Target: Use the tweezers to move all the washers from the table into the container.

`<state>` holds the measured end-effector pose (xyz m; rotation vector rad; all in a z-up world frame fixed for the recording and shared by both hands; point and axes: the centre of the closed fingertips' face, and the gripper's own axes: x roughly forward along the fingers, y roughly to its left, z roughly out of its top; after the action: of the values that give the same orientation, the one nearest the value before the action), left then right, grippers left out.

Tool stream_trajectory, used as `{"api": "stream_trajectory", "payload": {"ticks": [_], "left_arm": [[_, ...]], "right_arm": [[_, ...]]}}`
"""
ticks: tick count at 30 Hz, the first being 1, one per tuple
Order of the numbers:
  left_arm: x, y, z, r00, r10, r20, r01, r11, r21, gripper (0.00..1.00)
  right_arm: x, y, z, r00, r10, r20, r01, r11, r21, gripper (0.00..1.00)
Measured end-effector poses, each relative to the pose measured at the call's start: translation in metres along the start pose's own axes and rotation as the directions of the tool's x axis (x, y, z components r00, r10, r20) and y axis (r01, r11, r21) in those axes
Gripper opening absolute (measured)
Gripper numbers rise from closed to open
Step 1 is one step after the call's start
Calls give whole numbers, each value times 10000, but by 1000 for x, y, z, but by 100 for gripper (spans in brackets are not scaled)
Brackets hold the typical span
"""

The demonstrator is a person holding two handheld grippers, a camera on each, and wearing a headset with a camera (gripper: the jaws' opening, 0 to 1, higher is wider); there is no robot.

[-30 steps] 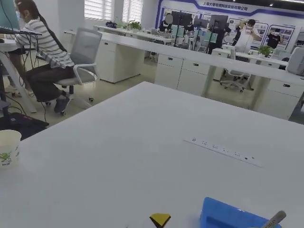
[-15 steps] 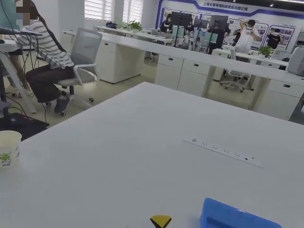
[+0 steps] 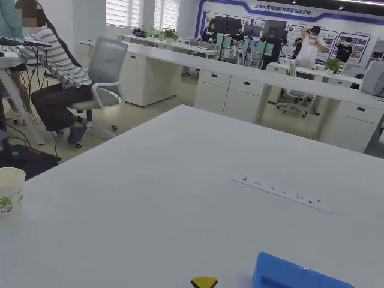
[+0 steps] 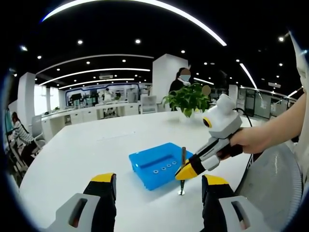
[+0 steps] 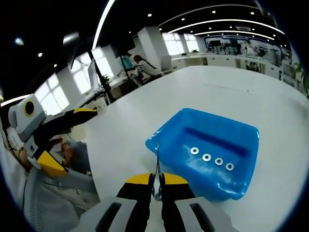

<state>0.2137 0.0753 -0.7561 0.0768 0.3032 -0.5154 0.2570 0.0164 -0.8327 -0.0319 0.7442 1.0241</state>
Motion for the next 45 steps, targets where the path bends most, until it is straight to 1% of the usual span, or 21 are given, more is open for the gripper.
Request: {"api": "stream_trajectory", "payload": {"ticks": [3, 6, 7, 8, 9, 10, 11, 12, 13, 14, 15, 16, 17, 23, 26, 32, 34, 35, 36, 39, 45], "left_arm": [[0, 0, 0, 10000, -24, -12, 24, 10000, 12, 72], [0, -1, 0, 10000, -38, -11, 39, 10000, 28, 72], [0, -1, 0, 10000, -35, -19, 35, 10000, 31, 72], [0, -1, 0, 10000, -32, -19, 32, 10000, 31, 72], [0, -1, 0, 10000, -30, -11, 30, 10000, 27, 72], [0, 0, 0, 10000, -15, 9, 15, 10000, 27, 72], [0, 0, 0, 10000, -9, 16, 9, 10000, 28, 72], [0, 0, 0, 10000, -17, 12, 17, 10000, 14, 72], [0, 0, 0, 10000, -19, 9, 19, 10000, 14, 72], [0, 0, 0, 10000, -6, 8, 6, 10000, 28, 72], [0, 0, 0, 10000, -6, 13, 6, 10000, 38, 72], [0, 0, 0, 10000, -15, 14, 15, 10000, 35, 72], [0, 0, 0, 10000, -25, 5, 25, 10000, 31, 72], [0, 0, 0, 10000, -14, 3, 14, 10000, 25, 72], [0, 1, -1, 10000, 9, -4, -9, 10000, 2, 71], [-1, 1, -1, 10000, 9, -3, -9, 10000, 12, 71], [-1, 0, -1, 10000, -16, -4, 16, 10000, 17, 71], [-1, 0, -1, 10000, -17, -11, 17, 10000, 24, 71], [-1, 0, -1, 10000, -8, -30, 8, 10000, 38, 71], [-1, 0, -1, 10000, -10, -14, 10, 10000, 21, 71], [-1, -1, -2, 10000, -48, -48, 48, 10000, 79, 70]], "right_arm": [[0, 2, 1, 10000, -9, 63, 9, 10000, -11, 4], [0, 9, -1, 10000, 63, 40, -62, 9995, -297, 4], [0, 12, -3, 9999, 96, -70, -99, 9987, -502, 4], [0, 13, -2, 9999, 85, 55, -81, 9980, -625, 4], [-1, 15, -3, 10000, 37, 2, -36, 9955, -951, 4], [-1, 15, -4, 9999, -129, -97, 111, 9863, -1649, 4], [-1, 20, -8, 9989, -105, -447, 6, 9765, -2156, 3], [1, 25, -6, 9994, 43, -339, -123, 9709, -2390, 3], [1, 29, -10, 9984, 103, -559, -247, 9642, -2640, 3], [1, 31, -10, 9986, 113, -525, -256, 9598, -2794, 3], [3, 33, -10, 9985, 190, -514, -328, 9584, -2836, 3], [4, 35, -11, 9983, 201, -552, -362, 9501, -3097, 3], [4, 34, -10, 9984, 78, -561, -255, 9464, -3219, 3], [6, 33, -9, 9981, 16, -617, -223, 9417, -3356, 2], [5, 31, -9, 9983, -27, -587, -167, 9448, -3273, 2], [1, 27, -10, 9987, -114, -497, -37, 9557, -2944, 2], [0, 26, -9, 9993, -125, -363, 24, 9646, -2638, 2], [0, 27, -5, 9999, -10, -110, -14, 9753, -2207, 2], [0, 26, -3, 10000, 15, 31, -9, 9796, -2010, 2], [-4, 22, 3, 9998, -122, 144, 148, 9793, -2017, 2], [-9, 17, 14, 9987, -211, 456, 293, 9817, -1881, 2]]}}
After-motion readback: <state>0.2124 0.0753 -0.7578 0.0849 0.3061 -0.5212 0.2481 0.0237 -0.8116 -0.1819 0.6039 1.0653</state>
